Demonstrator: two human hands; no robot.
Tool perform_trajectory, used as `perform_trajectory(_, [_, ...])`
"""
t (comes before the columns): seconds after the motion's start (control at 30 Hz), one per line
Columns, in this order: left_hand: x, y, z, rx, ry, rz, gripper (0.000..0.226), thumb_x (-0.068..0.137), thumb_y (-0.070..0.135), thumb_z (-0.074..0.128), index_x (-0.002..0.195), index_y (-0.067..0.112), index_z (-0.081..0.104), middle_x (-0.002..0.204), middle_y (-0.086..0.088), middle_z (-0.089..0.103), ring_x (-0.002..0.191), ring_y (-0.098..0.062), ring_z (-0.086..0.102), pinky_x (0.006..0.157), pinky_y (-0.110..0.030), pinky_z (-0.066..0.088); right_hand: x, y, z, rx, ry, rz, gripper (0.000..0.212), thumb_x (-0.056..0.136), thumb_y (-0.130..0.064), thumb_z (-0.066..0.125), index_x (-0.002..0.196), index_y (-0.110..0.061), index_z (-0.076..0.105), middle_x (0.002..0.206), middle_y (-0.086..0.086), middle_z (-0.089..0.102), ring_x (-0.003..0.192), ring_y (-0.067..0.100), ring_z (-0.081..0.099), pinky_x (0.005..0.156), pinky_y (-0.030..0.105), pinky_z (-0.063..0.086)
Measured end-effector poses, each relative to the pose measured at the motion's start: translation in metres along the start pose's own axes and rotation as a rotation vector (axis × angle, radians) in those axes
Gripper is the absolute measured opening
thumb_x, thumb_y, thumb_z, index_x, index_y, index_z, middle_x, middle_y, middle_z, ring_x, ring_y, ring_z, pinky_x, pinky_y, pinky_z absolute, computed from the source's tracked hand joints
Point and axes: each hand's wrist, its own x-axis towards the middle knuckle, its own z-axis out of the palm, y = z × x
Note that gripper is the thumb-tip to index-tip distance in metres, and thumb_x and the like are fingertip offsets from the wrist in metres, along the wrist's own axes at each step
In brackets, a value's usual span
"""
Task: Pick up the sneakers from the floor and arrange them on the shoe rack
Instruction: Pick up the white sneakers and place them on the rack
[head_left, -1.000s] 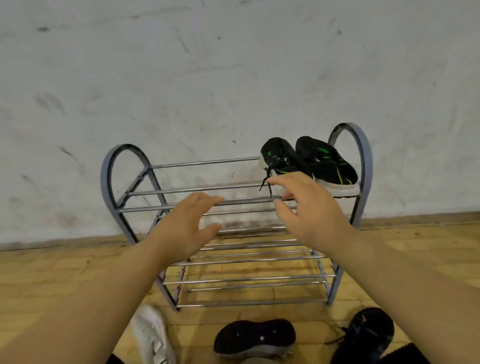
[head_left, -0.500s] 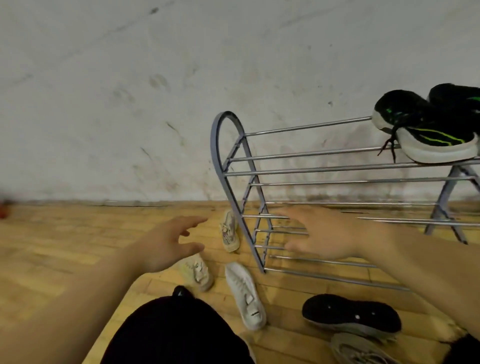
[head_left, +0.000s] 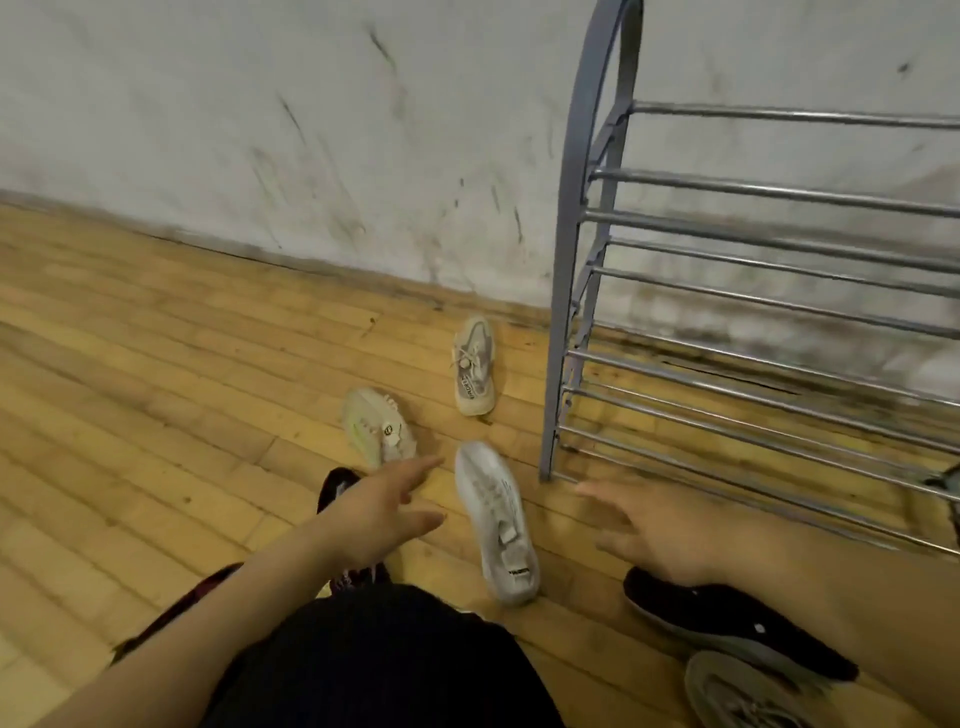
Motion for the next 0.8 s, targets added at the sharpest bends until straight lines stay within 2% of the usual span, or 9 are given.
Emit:
perform_trajectory(0.1, [0.037, -0.038, 0.047, -0.136, -0.065, -0.107, 0.076, 0.091, 0.045, 0.072, 0.154, 0.049, 0.031, 0.143, 0.008, 0.049, 0.120, -0.013, 0.057, 0.101, -0.035, 0.051, 0.059, 0.009, 0.045, 0.208, -0.041, 0.112, 0.058, 0.102, -0.041, 0.055, 0.156, -0.038, 0.033, 0.161, -0.009, 0.038, 0.143, 0.014, 0.043, 0.112, 0.024, 0.035])
perform_trajectory(0.17, [0.054, -0.056, 0.079, -0.249, -0.093, -0.179, 0.073, 0.091, 0.041, 0.072, 0.153, 0.048, 0.034, 0.141, 0.003, 0.051, 0.120, -0.015, 0.057, 0.101, -0.036, 0.051, 0.094, 0.012, 0.084, 0.401, -0.088, 0.202, 0.047, 0.102, -0.032, 0.057, 0.145, -0.043, 0.041, 0.137, -0.007, 0.057, 0.117, 0.013, 0.061, 0.094, 0.022, 0.051])
perform_trajectory(0.23, [0.065, -0.064, 0.107, -0.399, -0.117, -0.238, 0.070, 0.092, 0.036, 0.073, 0.149, 0.050, 0.035, 0.138, 0.004, 0.053, 0.118, -0.014, 0.058, 0.096, -0.027, 0.052, 0.121, 0.013, 0.121, 0.581, -0.110, 0.273, 0.035, 0.098, -0.026, 0.062, 0.123, -0.047, 0.049, 0.116, -0.013, 0.061, 0.097, 0.005, 0.063, 0.079, 0.020, 0.055])
perform_trajectory(0.3, [0.072, -0.065, 0.134, -0.561, -0.161, -0.279, 0.067, 0.092, 0.027, 0.075, 0.143, 0.049, 0.037, 0.132, 0.009, 0.056, 0.111, -0.004, 0.058, 0.082, -0.011, 0.050, 0.141, 0.011, 0.151, 0.707, -0.125, 0.309, 0.041, 0.095, -0.025, 0.064, 0.130, -0.044, 0.054, 0.128, -0.010, 0.062, 0.108, 0.008, 0.062, 0.090, 0.030, 0.056])
perform_trajectory(0.4, [0.077, -0.067, 0.167, -0.702, -0.177, -0.284, 0.082, 0.081, 0.029, 0.085, 0.148, 0.045, 0.040, 0.138, 0.007, 0.058, 0.119, -0.006, 0.058, 0.097, -0.024, 0.054, 0.155, 0.008, 0.172, 0.808, -0.117, 0.360, 0.048, 0.096, -0.026, 0.065, 0.141, -0.037, 0.051, 0.138, -0.006, 0.058, 0.121, 0.017, 0.057, 0.097, 0.035, 0.053])
perform_trajectory(0.47, [0.075, -0.066, 0.173, -0.717, -0.140, -0.286, 0.088, 0.078, 0.030, 0.086, 0.152, 0.043, 0.040, 0.134, 0.007, 0.059, 0.120, -0.010, 0.060, 0.102, -0.034, 0.053, 0.159, 0.009, 0.175, 0.847, -0.079, 0.390, 0.042, 0.097, -0.023, 0.064, 0.135, -0.038, 0.055, 0.136, -0.004, 0.060, 0.119, 0.018, 0.059, 0.097, 0.037, 0.054])
perform_trajectory(0.53, [0.070, -0.061, 0.163, -0.730, -0.101, -0.291, 0.077, 0.083, 0.024, 0.082, 0.149, 0.042, 0.045, 0.125, 0.009, 0.060, 0.111, -0.011, 0.063, 0.094, -0.029, 0.056, 0.158, 0.007, 0.168, 0.870, -0.034, 0.385, 0.034, 0.097, -0.022, 0.064, 0.122, -0.045, 0.059, 0.130, -0.005, 0.063, 0.113, 0.017, 0.062, 0.094, 0.038, 0.056])
perform_trajectory(0.67, [0.052, -0.047, 0.127, -1.000, 0.003, -0.291, 0.053, 0.091, 0.011, 0.075, 0.137, 0.034, 0.060, 0.112, -0.003, 0.063, 0.092, -0.021, 0.066, 0.089, -0.038, 0.056, 0.155, -0.015, 0.134, 0.930, 0.017, 0.334, 0.026, 0.097, -0.025, 0.064, 0.103, -0.050, 0.065, 0.111, 0.000, 0.071, 0.095, 0.019, 0.068, 0.088, 0.045, 0.060])
perform_trajectory(0.8, [0.013, -0.022, 0.073, -1.230, 0.234, -0.218, 0.047, 0.094, 0.001, 0.065, 0.131, 0.030, 0.064, 0.093, -0.006, 0.062, 0.079, -0.019, 0.065, 0.076, -0.037, 0.057, 0.138, -0.069, 0.061, 0.822, 0.018, 0.123, 0.027, 0.095, -0.033, 0.065, 0.112, -0.053, 0.066, 0.098, 0.001, 0.070, 0.075, 0.023, 0.059, 0.072, 0.042, 0.053])
